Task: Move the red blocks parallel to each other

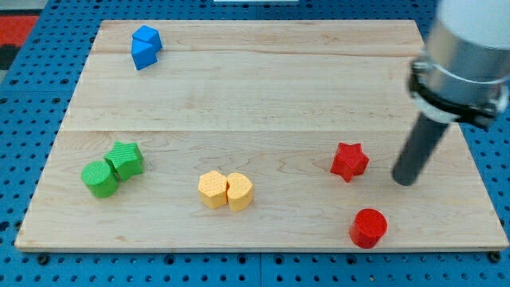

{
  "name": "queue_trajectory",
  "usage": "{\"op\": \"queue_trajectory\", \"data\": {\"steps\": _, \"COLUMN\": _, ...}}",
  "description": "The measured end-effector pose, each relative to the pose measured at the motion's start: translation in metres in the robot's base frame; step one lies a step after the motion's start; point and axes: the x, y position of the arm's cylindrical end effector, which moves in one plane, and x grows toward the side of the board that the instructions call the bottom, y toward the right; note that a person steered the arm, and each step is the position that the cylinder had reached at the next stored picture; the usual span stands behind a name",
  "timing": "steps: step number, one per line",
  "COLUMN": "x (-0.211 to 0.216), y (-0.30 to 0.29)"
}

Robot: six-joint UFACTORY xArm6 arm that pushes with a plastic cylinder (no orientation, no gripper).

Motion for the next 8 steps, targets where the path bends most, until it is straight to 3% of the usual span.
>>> {"op": "queue_trajectory", "data": {"steps": 1, "x": 0.078, "y": -0.009}}
{"op": "queue_trajectory", "data": {"steps": 2, "x": 0.080, "y": -0.052}}
{"op": "queue_trajectory", "data": {"steps": 3, "x": 0.066, "y": -0.131}}
{"op": "queue_trajectory", "data": {"steps": 4, "x": 0.050, "y": -0.111}}
{"op": "queue_trajectory", "data": {"steps": 6, "x": 0.080, "y": -0.128}}
{"op": "queue_trajectory", "data": {"steps": 7, "x": 0.062, "y": -0.171}}
{"op": "queue_trajectory", "data": {"steps": 8, "x": 0.029, "y": -0.171}}
